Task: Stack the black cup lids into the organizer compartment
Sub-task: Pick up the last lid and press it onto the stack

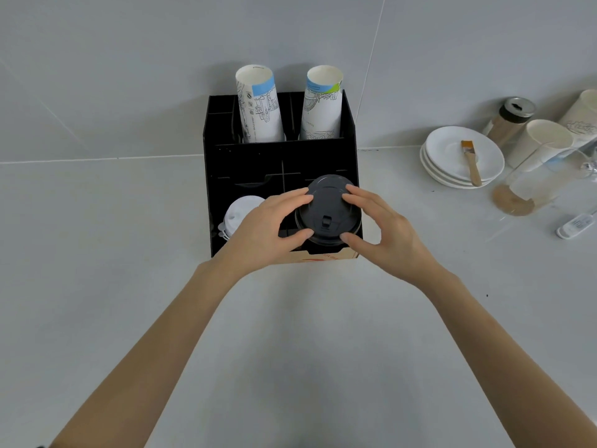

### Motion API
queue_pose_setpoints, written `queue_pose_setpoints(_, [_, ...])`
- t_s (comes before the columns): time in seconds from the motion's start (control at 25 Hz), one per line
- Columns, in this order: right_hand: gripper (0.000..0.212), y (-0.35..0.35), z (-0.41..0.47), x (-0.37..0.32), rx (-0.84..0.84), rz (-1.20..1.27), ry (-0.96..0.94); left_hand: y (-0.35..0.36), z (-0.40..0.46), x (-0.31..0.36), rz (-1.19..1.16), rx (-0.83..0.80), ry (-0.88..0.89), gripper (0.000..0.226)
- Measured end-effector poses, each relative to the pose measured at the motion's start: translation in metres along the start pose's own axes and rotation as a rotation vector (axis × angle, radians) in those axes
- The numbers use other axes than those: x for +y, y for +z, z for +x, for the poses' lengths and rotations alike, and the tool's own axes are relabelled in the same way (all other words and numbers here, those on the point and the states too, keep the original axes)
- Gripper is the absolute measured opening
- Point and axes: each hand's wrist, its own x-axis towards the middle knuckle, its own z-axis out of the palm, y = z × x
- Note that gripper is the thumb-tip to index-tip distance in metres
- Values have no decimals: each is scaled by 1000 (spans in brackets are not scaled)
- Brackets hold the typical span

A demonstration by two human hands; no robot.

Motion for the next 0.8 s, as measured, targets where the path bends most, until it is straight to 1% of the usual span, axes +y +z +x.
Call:
queue_pose_setpoints(0.16, [52, -3, 20, 9, 20, -43, 27, -1, 26, -5, 38, 3, 15, 50])
queue_pose_setpoints(0.28, [52, -1, 31, 16, 28, -50, 50, 3, 40, -12, 65, -31, 16, 50])
queue_pose_setpoints(0.68, [57, 6, 42, 30, -36, -110, 109, 22, 53, -23, 0, -83, -64, 53])
queue_pose_setpoints(0.8, [57, 6, 43, 33, -57, -122, 108, 25, 54, -23, 11, -82, -72, 54])
